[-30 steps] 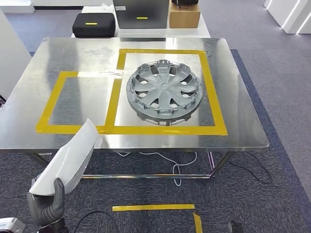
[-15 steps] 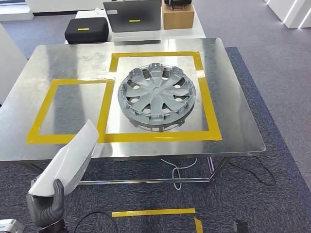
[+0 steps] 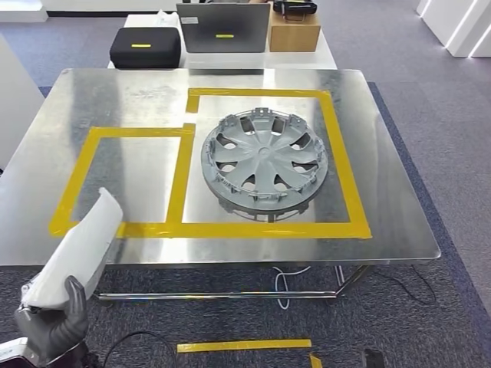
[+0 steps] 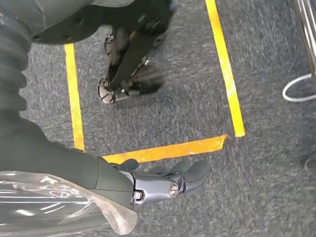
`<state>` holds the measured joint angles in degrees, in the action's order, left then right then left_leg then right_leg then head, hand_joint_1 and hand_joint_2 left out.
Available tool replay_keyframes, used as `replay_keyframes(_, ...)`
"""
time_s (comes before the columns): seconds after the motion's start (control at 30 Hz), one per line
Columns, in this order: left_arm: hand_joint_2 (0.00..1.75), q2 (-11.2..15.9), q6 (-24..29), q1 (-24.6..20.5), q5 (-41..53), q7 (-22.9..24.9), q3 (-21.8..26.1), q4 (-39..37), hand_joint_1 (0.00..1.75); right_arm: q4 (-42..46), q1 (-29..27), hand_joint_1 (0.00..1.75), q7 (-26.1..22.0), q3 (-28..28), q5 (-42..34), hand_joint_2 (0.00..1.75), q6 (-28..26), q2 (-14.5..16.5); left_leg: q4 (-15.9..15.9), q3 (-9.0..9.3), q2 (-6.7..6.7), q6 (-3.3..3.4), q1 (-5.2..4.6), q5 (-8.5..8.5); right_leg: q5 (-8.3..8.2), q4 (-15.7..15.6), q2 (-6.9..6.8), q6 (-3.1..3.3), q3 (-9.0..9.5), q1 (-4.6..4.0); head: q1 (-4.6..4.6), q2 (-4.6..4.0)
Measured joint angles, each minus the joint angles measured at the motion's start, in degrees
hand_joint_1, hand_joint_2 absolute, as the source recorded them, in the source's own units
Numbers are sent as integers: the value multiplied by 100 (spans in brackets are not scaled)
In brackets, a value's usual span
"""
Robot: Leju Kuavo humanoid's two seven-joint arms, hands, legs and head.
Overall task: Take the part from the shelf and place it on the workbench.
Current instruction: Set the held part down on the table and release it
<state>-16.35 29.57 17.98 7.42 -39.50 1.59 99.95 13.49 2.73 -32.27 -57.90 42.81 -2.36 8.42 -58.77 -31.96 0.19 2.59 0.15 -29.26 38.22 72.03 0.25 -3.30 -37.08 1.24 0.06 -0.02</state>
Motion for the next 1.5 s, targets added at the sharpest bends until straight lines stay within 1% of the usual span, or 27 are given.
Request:
replay_keyframes(0.03, 175, 47, 287, 17, 18, 0, -88, 89, 175, 0, -18, 0, -18, -28, -7, 175, -36, 30, 0, 40, -9, 6, -11, -35, -46, 150, 0, 7, -154, -2, 1, 0)
replay_keyframes(0.07, 175, 92, 461, 34, 19, 0, -168, 164, 175, 0, -32, 0, -28, -48, -9, 175, -54, 50, 0, 94, -20, 6, -19, -75, -214, 80, -1, 18, -199, -4, 3, 0)
replay_keyframes(0.13, 175, 153, 593, 53, 19, 1, -297, 275, 175, 0, -43, 0, -39, -72, -9, 175, -64, 77, 2, 229, -34, -13, -30, -172, -733, -581, -7, 68, 3, -18, 4, 0)
replay_keyframes(0.17, 175, 175, 616, 55, 19, 1, -346, 315, 175, 0, -38, 0, -43, -81, -9, 175, -65, 86, 1, 283, -37, -37, -40, -224, -898, -919, -14, 96, 148, -35, -1, 0)
replay_keyframes(0.2, 175, 197, 630, 57, 17, 2, -387, 352, 175, 0, -30, 0, -46, -92, -9, 175, -66, 98, 5, 319, -38, -67, -46, -264, -976, -1149, -21, 124, 266, -51, -7, 0)
replay_keyframes(0.27, 175, 240, 639, 62, 13, 2, -451, 409, 175, 1, -21, 0, -53, -117, -10, 175, -69, 120, 36, 350, -37, -129, -50, -301, -934, -1275, -25, 165, 364, -79, -19, 0)
replay_keyframes(0.33, 175, 273, 649, 68, 11, 1, -496, 462, 175, 3, -28, 0, -57, -139, -10, 175, -72, 148, 61, 400, -34, -188, -51, -332, -922, -1338, -19, 208, 421, -60, -21, 1)
replay_keyframes(0.4, 175, 307, 692, 68, 11, 0, -521, 504, 175, 9, -27, 0, -57, -155, -11, 175, -69, 170, -214, 310, -33, -255, -47, -479, -911, -1424, -23, 261, 523, -21, -47, 2)
replay_keyframes(0.43, 175, 330, 728, 70, 11, 1, -531, 515, 175, 13, -24, 0, -57, -161, -11, 175, -65, 173, -534, 145, -33, -285, -29, -605, -897, -1447, -24, 282, 569, -12, -58, 2)
replay_keyframes(0.5, 175, 380, 813, 80, 10, 2, -557, 518, 175, 15, -19, 0, -53, -167, -9, 175, -56, 175, -1290, -323, -33, -333, 7, -831, -844, -1456, -22, 304, 642, -9, -68, 1)
replay_keyframes(0.53, 175, 403, 852, 87, 10, 2, -567, 519, 175, 15, -22, 0, -51, -169, -7, 175, -52, 178, -1507, -502, -33, -348, 22, -824, -810, -1456, -17, 304, 681, -7, -71, 2)
replay_keyframes(0.57, 175, 425, 883, 91, 9, 2, -577, 519, 175, 15, -27, 0, -49, -171, -5, 175, -50, 180, -1512, -585, -33, -356, 34, -691, -771, -1455, -9, 295, 731, -3, -71, 2)
replay_keyframes(0.63, 175, 460, 916, 92, 8, 2, -590, 522, 175, 15, -32, 0, -46, -174, -2, 175, -47, 184, -951, -466, -33, -357, 46, -156, -685, -1456, 7, 253, 844, 11, -73, 2)
replay_keyframes(0.67, 175, 475, 924, 92, 8, 2, -597, 523, 175, 15, -29, 0, -45, -177, -1, 175, -46, 185, -632, -364, -33, -351, 45, 56, -641, -1456, 12, 223, 882, 13, -72, 2)
replay_keyframes(0.7, 175, 486, 931, 92, 9, 2, -603, 529, 175, 16, -21, 0, -45, -181, 1, 175, -45, 185, -347, -263, -35, -338, 39, 169, -597, -1451, 21, 189, 898, 7, -78, 1)
replay_keyframes(0.73, 175, 496, 936, 95, 9, 2, -608, 538, 175, 18, -13, 0, -44, -185, 3, 175, -44, 185, -190, -207, -37, -314, 30, 191, -567, -1456, 22, 155, 896, 1, -76, 1)
replay_keyframes(0.83, 175, 517, 968, 110, 31, 2, -621, 567, 175, 25, 3, 0, -44, -198, 26, 175, -39, 187, -86, -155, -46, -205, 17, 110, -534, -1503, 17, 63, 912, 3, -48, 0)
replay_keyframes(0.9, 175, 525, 1002, 109, 56, 2, -634, 587, 175, 28, 11, 0, -46, -204, 42, 175, -38, 187, -39, -106, -43, -135, 33, 109, -420, -1329, 9, 19, 853, 3, -30, 0)
replay_keyframes(0.93, 175, 526, 1015, 108, 69, 2, -642, 597, 175, 31, 15, 0, -48, -207, 46, 175, -37, 187, -22, -82, -37, -104, 40, 105, -287, -1057, 6, 7, 715, 0, -19, 0)
replay_keyframes(1.0, 175, 527, 1032, 108, 99, 2, -652, 605, 175, 33, 11, 0, -49, -211, 61, 175, -33, 190, -20, -64, -25, -58, 25, 77, 31, -258, 3, 0, 244, -9, -5, 0)
replay_keyframes(1.03, 175, 526, 1037, 110, 120, 2, -652, 605, 175, 33, 2, 0, -48, -214, 69, 175, -31, 191, -20, -51, -26, -43, 16, 62, 106, 72, 3, 1, 18, -10, -4, 0)
replay_keyframes(1.07, 175, 525, 1039, 110, 148, 2, -648, 605, 175, 33, -7, 0, -48, -217, 76, 175, -30, 193, -21, -31, -31, -34, 8, 44, 66, 214, 3, 6, -121, -11, -4, 0)
replay_keyframes(1.1, 175, 523, 1040, 111, 177, 2, -643, 605, 175, 33, -12, 0, -47, -222, 79, 175, -32, 194, -21, 1, -39, -32, 3, 21, -101, 126, 3, 18, -149, -13, -3, 0)
replay_keyframes(1.17, 175, 516, 1041, 113, 226, 2, -629, 605, 175, 33, -10, 0, -47, -240, 80, 175, -33, 193, -21, 84, -50, -54, -2, -38, -626, -585, -1, 70, 74, -26, -1, 0)
replay_keyframes(1.23, 175, 508, 1032, 115, 240, 2, -606, 605, 175, 33, 0, 0, -50, -258, 85, 175, -32, 195, -40, 131, -53, -93, -27, -110, -929, -1203, -8, 107, 340, -42, -7, 0)
replay_keyframes(1.37, 175, 493, 972, 133, 252, 2, -481, 605, 175, 33, -7, 0, -63, -267, 102, 175, -18, 221, -27, 151, -50, -18, -51, -128, -959, -1347, -1, 63, 420, -51, -17, 0)
replay_keyframes(1.5, 175, 462, 870, 141, 329, 2, -294, 601, 175, 33, 0, 0, -59, -285, 150, 175, 56, 203, 39, 183, -50, -77, -49, -115, -940, -1347, 2, 106, 422, -57, -16, 0)
